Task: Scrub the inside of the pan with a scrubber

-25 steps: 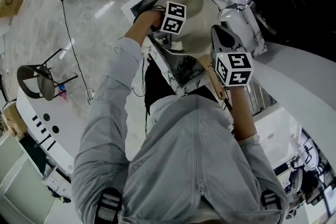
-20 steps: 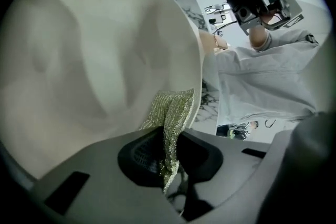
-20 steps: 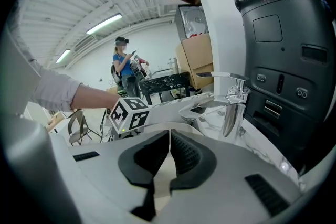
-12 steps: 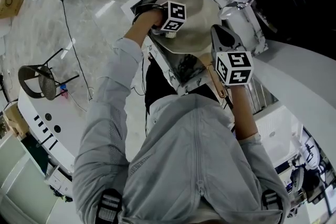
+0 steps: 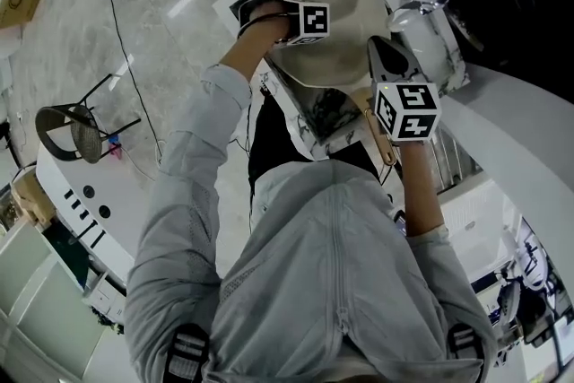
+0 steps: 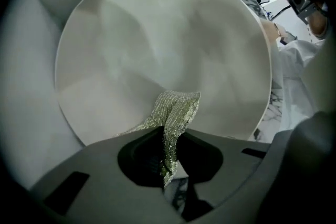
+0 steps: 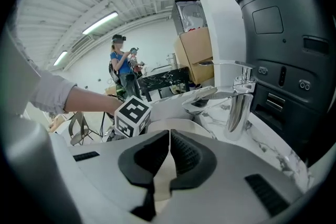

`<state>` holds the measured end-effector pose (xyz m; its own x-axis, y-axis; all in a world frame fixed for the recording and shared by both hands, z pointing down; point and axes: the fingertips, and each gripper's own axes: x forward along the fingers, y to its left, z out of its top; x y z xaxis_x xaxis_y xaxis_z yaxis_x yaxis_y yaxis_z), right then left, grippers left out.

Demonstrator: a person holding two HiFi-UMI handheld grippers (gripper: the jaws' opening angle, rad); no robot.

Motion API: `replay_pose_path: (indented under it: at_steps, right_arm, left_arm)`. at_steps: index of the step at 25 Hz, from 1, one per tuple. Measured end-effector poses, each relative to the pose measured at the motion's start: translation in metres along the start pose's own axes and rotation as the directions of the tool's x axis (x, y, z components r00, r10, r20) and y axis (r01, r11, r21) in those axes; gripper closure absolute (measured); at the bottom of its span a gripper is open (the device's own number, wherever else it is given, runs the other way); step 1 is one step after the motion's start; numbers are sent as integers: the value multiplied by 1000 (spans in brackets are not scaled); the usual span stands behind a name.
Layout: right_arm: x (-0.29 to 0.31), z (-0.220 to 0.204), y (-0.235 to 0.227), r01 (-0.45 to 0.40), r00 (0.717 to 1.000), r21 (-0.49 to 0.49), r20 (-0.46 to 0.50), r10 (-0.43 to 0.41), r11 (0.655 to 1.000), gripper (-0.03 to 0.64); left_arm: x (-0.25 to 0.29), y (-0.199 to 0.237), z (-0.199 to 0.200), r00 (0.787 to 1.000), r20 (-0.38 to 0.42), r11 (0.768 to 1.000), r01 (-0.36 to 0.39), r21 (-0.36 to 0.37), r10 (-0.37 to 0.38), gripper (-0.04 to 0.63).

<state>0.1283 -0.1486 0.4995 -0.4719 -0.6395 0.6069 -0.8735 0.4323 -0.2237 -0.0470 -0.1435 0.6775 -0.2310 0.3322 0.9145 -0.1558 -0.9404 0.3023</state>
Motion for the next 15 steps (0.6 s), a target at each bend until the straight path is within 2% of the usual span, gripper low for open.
replay_pose_path:
  at_steps: [5, 15]
  right_arm:
    - [6, -4, 3, 13, 1000, 21, -9, -13, 1000, 581]
    - [9, -10, -6, 32, 999, 33, -22, -31, 999, 581]
  left_arm:
    - [5, 22, 6, 995, 31, 995, -96, -28, 97, 531]
    - [10, 54, 38, 973, 105, 977, -199, -70, 206, 529]
